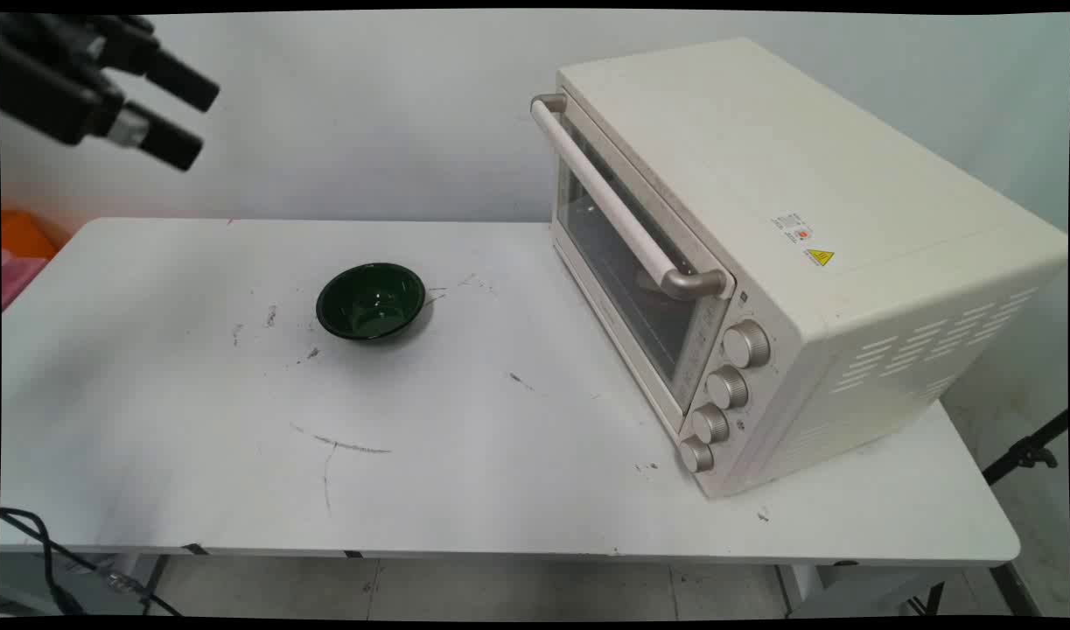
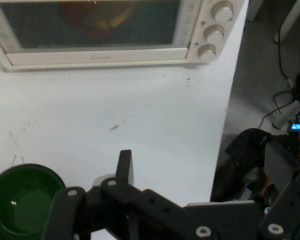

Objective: Open the oven

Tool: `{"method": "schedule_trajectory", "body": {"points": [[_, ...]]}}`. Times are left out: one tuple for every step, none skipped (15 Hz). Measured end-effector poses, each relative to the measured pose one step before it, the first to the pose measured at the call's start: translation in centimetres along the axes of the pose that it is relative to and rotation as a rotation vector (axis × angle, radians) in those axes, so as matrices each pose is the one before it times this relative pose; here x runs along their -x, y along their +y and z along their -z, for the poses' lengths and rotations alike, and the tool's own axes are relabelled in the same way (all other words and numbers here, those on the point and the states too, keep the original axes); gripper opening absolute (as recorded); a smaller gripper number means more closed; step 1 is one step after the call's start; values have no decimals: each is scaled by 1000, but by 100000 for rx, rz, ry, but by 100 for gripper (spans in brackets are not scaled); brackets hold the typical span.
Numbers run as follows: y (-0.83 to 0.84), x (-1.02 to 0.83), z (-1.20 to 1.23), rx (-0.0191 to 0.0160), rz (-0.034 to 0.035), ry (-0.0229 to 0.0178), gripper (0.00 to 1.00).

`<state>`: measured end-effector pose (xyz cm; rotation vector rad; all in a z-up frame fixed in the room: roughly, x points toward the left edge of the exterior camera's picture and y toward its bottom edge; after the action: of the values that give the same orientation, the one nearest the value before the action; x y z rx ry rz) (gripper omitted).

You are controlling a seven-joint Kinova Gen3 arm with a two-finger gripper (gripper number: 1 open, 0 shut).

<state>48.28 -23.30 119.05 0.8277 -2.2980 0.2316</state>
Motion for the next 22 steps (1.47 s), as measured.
{"method": "schedule_trajectory", "body": {"points": [[-356,-691,-287,-561,-266,436,100],[-384,-793,-423,-526,-336,290,100],[-329,-763,-468,-471,-212,112,100],[-384,-963,-628,-557,-177,75,100],[-333,-1003,-673,-506,-153,1,100],[-231,-925,-650,-450,-112,-148,100],[-161,-634,-458,-323,-9,-90,100],[-192,-998,-729,-437,-146,-227,100],[-253,-1184,-901,-630,-151,-369,100],[-211,-1157,-911,-645,-233,-474,100],[-185,-989,-819,-549,-211,-479,100],[-195,-1102,-993,-670,-219,-810,100],[-160,-896,-844,-596,-225,-785,100],[-265,-1152,-1161,-846,-388,-1145,100],[-179,-869,-931,-541,-269,-862,100],[-230,-958,-1103,-514,-288,-1097,100],[-232,-885,-1109,-373,-286,-1210,100],[-153,-734,-962,-174,-288,-1131,100],[-180,-814,-1118,-88,-217,-1333,100],[-157,-761,-1086,23,-96,-1303,100],[-131,-607,-921,6,-368,-1156,100],[-180,-648,-1050,24,-342,-1388,100]]}}
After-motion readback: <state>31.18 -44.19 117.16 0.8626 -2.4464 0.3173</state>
